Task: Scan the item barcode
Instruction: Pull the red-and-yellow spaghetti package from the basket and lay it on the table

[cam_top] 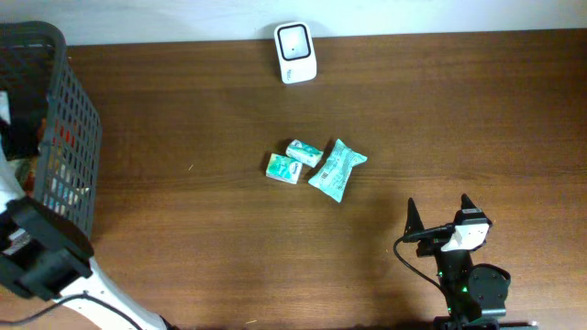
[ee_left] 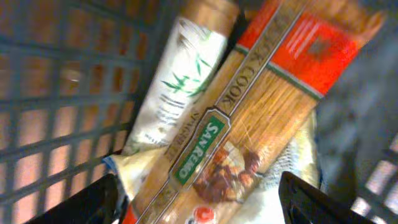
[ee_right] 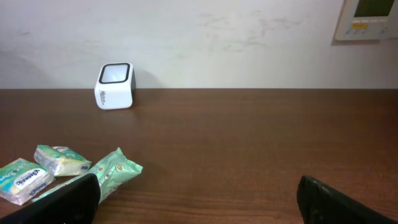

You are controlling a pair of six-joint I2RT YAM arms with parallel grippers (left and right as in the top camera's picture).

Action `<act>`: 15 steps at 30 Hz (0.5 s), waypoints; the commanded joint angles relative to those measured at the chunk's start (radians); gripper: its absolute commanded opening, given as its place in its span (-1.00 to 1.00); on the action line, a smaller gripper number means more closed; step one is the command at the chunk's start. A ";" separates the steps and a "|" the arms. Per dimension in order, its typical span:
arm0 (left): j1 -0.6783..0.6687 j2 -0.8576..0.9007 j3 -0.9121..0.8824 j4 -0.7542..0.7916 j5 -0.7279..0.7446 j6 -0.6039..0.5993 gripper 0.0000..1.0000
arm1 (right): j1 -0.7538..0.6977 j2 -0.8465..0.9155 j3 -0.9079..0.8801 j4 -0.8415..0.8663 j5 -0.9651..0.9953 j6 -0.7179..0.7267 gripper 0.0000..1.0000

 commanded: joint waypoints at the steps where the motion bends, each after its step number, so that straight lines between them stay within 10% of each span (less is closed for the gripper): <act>1: 0.010 0.097 -0.006 0.018 0.013 0.085 0.63 | 0.006 -0.005 -0.007 -0.001 -0.005 0.010 0.97; 8: 0.010 0.279 -0.006 0.017 0.098 0.112 0.59 | 0.006 -0.005 -0.007 -0.001 -0.005 0.011 0.98; 9: 0.010 0.284 -0.006 0.018 0.097 0.112 0.44 | 0.006 -0.005 -0.007 -0.001 -0.005 0.011 0.97; 12: 0.010 0.283 -0.005 0.004 0.094 0.111 -0.99 | 0.006 -0.005 -0.007 -0.001 -0.005 0.011 0.98; 15: 0.002 0.273 0.000 -0.036 0.030 0.036 -1.00 | 0.006 -0.005 -0.007 -0.001 -0.005 0.011 0.97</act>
